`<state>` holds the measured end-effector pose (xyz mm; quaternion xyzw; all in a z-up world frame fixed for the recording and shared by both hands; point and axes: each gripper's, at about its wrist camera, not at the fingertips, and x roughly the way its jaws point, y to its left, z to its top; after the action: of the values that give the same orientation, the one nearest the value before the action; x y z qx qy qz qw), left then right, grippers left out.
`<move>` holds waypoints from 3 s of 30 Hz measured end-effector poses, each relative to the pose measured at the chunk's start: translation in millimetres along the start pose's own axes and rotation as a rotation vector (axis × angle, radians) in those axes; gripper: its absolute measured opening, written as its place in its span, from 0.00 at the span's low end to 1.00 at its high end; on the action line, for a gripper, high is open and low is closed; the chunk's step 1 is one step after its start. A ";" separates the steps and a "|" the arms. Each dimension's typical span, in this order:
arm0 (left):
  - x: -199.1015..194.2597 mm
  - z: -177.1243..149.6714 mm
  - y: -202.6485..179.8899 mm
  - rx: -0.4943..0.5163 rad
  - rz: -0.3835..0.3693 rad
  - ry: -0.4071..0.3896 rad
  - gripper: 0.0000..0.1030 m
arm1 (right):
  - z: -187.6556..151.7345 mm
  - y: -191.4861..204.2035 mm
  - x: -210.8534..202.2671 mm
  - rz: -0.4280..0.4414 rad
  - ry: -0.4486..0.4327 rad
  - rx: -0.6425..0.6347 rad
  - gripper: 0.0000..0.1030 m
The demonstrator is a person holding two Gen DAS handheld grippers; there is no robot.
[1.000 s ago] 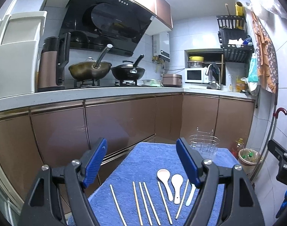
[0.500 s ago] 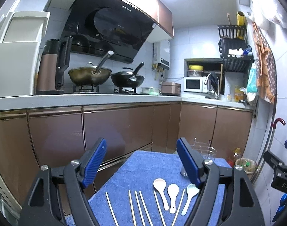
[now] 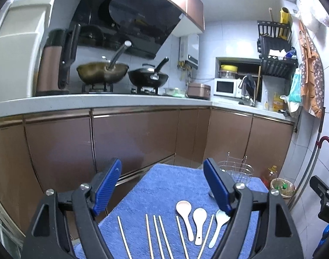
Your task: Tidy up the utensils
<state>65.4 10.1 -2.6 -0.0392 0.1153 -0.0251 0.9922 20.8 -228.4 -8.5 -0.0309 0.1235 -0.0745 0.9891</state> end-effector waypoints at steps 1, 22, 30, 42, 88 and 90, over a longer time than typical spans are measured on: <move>3.4 0.3 0.0 -0.001 -0.005 0.009 0.75 | 0.7 -0.8 3.1 0.003 0.004 0.000 1.00; 197.0 -53.2 12.6 -0.140 -0.324 0.677 0.64 | -55.1 -35.1 137.8 0.377 0.382 0.185 0.59; 277.7 -86.3 1.5 -0.110 -0.388 0.844 0.50 | -101.8 -17.3 225.9 0.561 0.626 0.241 0.38; 342.2 -115.8 -11.6 0.003 -0.464 0.943 0.35 | -120.0 -7.7 269.8 0.659 0.762 0.191 0.22; 319.8 -5.8 -191.0 0.059 -0.069 0.118 0.08 | 20.6 -22.4 258.6 -0.164 0.060 -0.155 0.07; 323.9 -19.0 -191.8 0.068 -0.063 0.116 0.08 | 10.6 -16.7 264.8 -0.169 0.066 -0.156 0.07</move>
<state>368.1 -201.2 -78.5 -0.0074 0.1705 -0.0626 0.9833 274.8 -285.5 -60.4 -0.1156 0.1585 -0.1489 0.9692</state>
